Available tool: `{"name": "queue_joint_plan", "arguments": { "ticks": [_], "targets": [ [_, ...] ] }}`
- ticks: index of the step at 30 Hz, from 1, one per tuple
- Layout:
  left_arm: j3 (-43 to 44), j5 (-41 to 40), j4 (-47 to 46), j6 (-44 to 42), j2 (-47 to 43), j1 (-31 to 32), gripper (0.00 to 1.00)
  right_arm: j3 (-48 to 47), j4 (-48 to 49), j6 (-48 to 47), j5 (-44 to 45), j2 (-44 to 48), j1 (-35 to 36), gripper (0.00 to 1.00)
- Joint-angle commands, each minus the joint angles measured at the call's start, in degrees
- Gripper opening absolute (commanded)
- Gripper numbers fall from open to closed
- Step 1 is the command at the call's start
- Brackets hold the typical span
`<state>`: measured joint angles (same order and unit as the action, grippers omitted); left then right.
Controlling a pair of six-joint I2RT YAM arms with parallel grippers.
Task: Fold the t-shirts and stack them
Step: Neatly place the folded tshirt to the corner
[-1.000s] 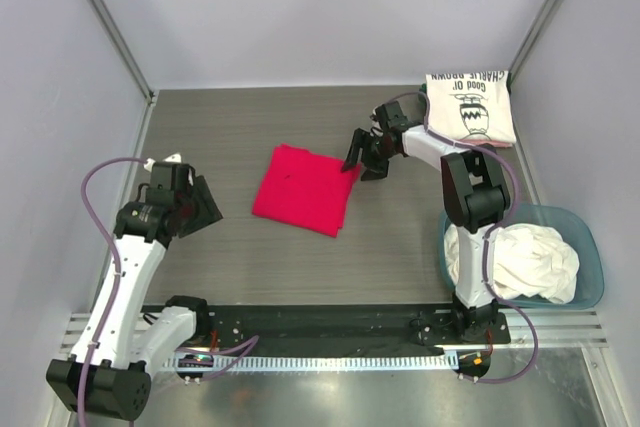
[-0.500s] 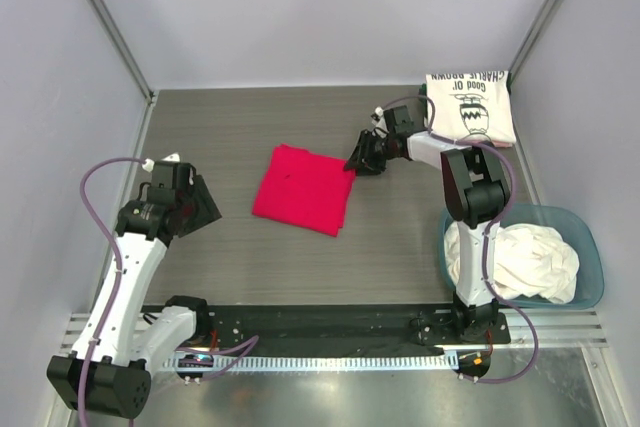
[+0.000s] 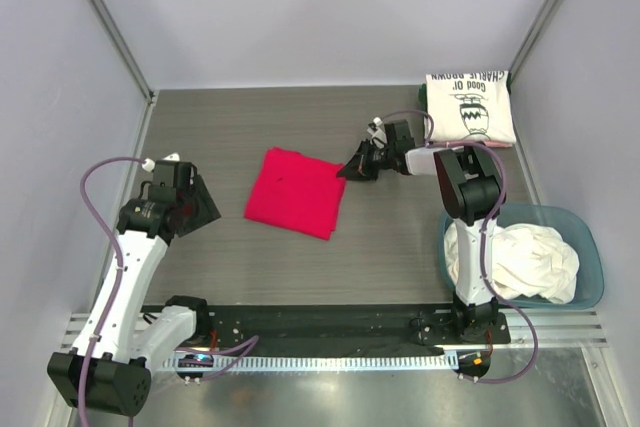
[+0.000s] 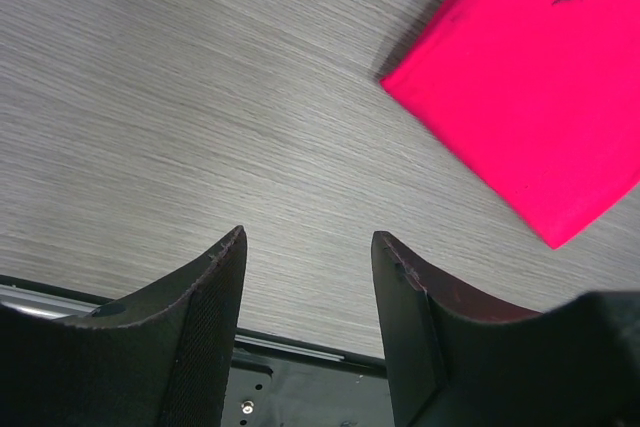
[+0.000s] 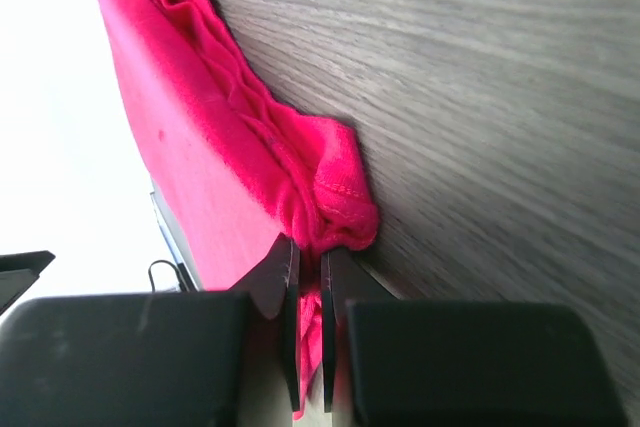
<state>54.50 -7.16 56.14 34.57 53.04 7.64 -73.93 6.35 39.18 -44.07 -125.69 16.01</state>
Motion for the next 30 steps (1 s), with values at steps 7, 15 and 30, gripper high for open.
{"name": "queue_joint_plan", "arguments": {
  "ticks": [7, 15, 30],
  "targets": [
    [0.52, -3.03, -0.77, 1.03, -0.91, 0.01, 0.52, -6.13, -28.38, -15.00, 16.29, 11.86, 0.25, 0.01],
    [1.40, -4.79, -0.68, 0.33, -5.92, -0.08, 0.52, -13.42, -39.83, -24.13, 27.88, 18.54, -0.45, 0.01],
    [-0.10, -6.99, -1.65, 1.56, -8.12, -0.08, 0.54, -22.39, -44.85, -38.91, 48.83, 28.04, -6.16, 0.01]
  ]
}}
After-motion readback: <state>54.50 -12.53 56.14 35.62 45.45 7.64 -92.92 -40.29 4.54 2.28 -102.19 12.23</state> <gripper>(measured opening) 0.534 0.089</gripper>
